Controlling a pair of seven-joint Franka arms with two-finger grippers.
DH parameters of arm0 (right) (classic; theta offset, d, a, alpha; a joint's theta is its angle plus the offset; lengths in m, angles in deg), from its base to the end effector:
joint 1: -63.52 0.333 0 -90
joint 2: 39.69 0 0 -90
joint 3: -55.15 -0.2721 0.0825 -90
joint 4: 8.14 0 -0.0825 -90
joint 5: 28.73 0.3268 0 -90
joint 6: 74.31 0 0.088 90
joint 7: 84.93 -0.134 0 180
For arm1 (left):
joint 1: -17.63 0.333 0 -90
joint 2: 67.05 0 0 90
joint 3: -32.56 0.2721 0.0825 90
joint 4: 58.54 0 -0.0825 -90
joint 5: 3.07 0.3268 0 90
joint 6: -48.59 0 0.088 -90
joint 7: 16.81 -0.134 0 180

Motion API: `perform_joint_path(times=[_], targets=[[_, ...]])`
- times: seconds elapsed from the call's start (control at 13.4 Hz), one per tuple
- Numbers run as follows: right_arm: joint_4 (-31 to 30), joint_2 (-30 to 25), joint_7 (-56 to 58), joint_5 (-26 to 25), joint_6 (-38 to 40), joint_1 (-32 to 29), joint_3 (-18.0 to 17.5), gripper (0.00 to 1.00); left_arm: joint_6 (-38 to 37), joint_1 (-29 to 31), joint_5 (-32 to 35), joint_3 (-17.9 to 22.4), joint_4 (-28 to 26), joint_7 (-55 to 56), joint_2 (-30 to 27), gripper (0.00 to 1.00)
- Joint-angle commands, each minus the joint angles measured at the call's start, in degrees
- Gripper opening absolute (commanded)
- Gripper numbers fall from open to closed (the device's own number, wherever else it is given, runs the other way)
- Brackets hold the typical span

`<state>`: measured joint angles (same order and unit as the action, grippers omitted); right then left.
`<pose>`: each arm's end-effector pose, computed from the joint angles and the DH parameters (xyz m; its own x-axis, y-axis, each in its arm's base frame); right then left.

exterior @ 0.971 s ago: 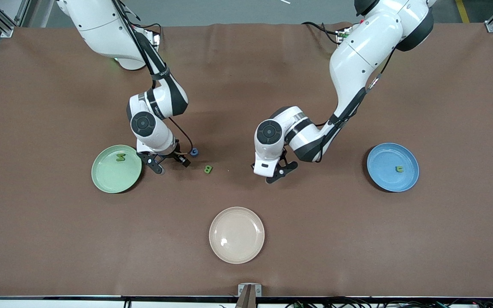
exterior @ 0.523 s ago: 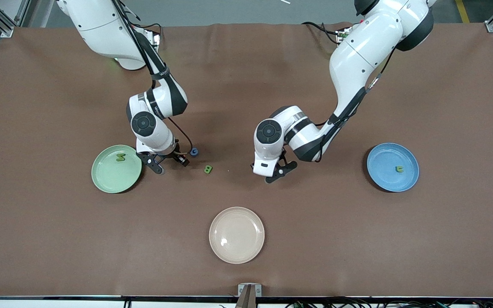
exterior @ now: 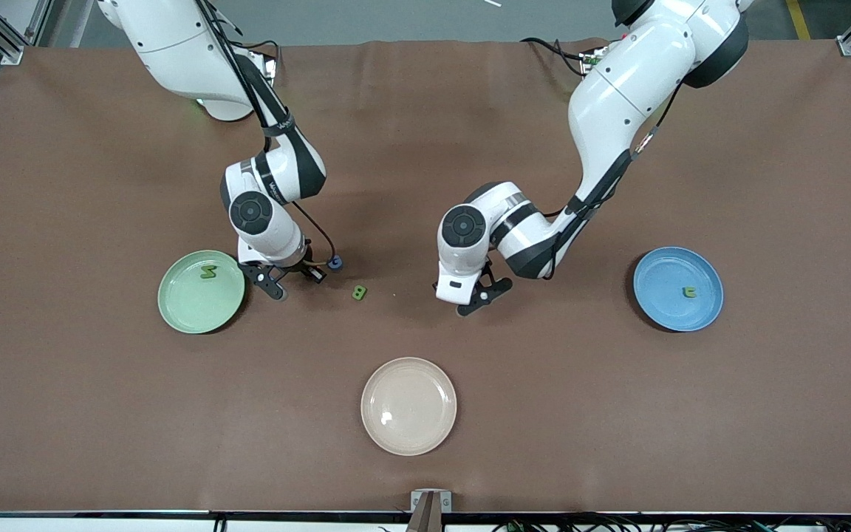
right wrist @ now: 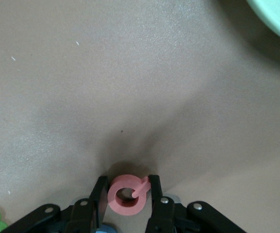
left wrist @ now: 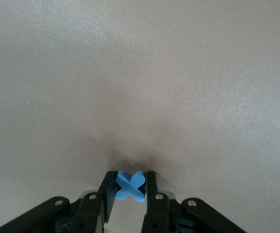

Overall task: Sort upper and lower case letters into plates
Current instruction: 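Grasp the x with the left gripper while the right gripper grasps the q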

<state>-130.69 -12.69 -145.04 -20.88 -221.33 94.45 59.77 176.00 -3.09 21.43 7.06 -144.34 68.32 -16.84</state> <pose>0.4634 0.2270 0.1611 0.7646 -0.6426 -0.0499 -0.6425 -0.7660 0.0204 0.4740 -0.4144 0.1580 0.8572 0.5146 -0.0193 0.5134 -0.8569 -0.0465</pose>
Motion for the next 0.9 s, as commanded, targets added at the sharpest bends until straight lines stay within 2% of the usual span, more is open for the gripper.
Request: perform_joint_path(times=[0.0, 0.15, 0.3, 0.45, 0.6, 0.82], targets=[[-1.5, -1.3, -1.1, -0.7, 0.2, 0.4, 0.2, 0.15, -0.8, 0.1, -1.0, 0.2, -1.7, 1.9, -1.0, 0.20], [-1.4, -1.3, -1.1, -0.7, 0.3, 0.2, 0.2, 0.03, -0.8, 0.3, -1.0, 0.2, -2.3, 1.8, -1.7, 0.16], [0.0, -1.4, -0.4, -0.7, 1.1, -0.3, 0.3, 0.00, -2.2, 1.3, -0.9, 0.1, -3.3, 1.0, -4.0, 0.15], [4.3, -1.6, -0.4, -0.7, 7.7, -1.3, 0.4, 0.00, -6.3, 3.1, -0.9, -0.7, -4.3, -1.2, -7.4, 0.13], [8.9, -1.9, 0.4, -0.7, 14.6, -2.7, 0.4, 0.00, -10.3, 8.9, -1.7, -4.7, -5.8, -7.2, -10.7, 0.13], [9.9, -3.4, 10.5, -0.7, 16.6, -7.3, 0.8, 0.00, -11.9, 21.6, -1.7, -12.5, -12.2, -16.5, -15.8, 0.13]])
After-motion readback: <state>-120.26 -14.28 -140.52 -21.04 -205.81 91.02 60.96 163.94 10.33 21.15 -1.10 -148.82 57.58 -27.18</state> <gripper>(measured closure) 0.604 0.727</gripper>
